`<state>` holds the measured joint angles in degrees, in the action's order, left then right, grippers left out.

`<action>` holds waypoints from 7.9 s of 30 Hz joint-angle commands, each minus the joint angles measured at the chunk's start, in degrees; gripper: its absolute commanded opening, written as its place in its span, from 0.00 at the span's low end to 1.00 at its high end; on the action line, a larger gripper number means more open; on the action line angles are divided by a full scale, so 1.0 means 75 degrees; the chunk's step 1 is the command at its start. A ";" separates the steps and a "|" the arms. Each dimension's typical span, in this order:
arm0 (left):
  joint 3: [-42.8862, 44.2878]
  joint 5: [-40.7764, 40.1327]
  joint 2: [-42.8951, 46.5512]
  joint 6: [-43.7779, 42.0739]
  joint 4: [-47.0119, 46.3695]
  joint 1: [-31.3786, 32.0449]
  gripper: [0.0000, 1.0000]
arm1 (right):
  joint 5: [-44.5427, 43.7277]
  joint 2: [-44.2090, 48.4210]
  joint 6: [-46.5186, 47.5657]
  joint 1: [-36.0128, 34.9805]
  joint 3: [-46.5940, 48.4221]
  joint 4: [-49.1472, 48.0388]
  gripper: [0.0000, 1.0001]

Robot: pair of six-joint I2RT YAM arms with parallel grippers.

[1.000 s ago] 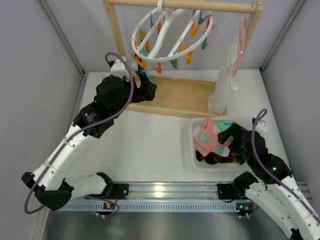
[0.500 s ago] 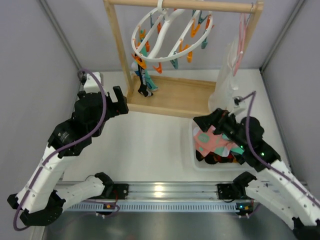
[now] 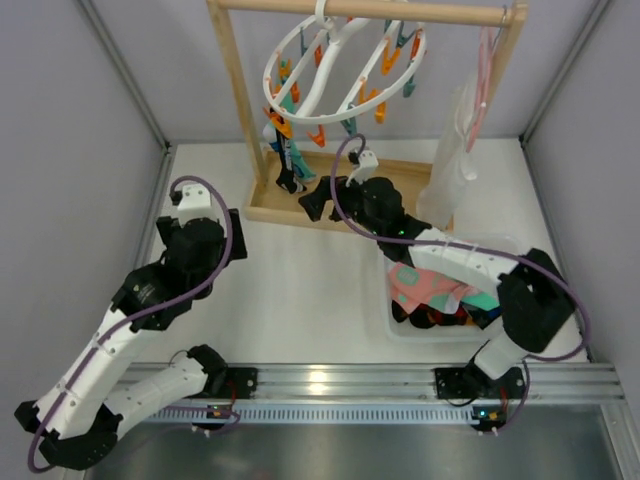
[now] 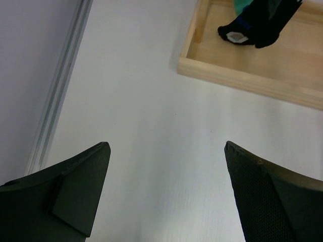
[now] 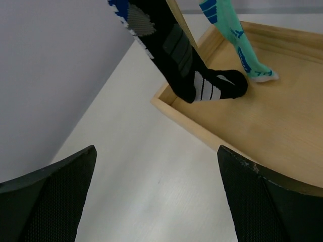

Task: Remove the socks clipped to the hanger

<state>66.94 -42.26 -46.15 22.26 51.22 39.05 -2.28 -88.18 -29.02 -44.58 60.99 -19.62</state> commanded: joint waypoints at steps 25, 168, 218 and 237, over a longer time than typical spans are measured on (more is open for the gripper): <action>-0.1238 0.0548 -0.0128 0.0278 -0.1005 -0.0284 0.98 | -0.1348 -0.4685 0.3002 -0.0396 0.3204 -0.3873 0.01; 0.7247 -0.2287 -0.7124 -0.2054 -0.1486 0.1110 0.41 | -0.3293 -0.1602 0.6693 -0.3865 0.1196 -0.0513 0.00; 0.2726 -0.0060 -0.2496 0.0102 -0.1439 0.1005 0.98 | -0.6610 0.6330 0.0531 -0.1993 -0.1663 0.6583 0.00; 0.1423 0.0302 -0.1476 0.0207 -0.1099 0.0981 0.98 | -0.4988 0.6697 -0.0598 0.1066 -0.1979 0.8336 0.00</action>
<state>78.30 -41.23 -58.61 22.90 43.48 46.61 -49.32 -34.39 -35.90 -42.04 47.18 44.16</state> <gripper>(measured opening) 0.984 0.012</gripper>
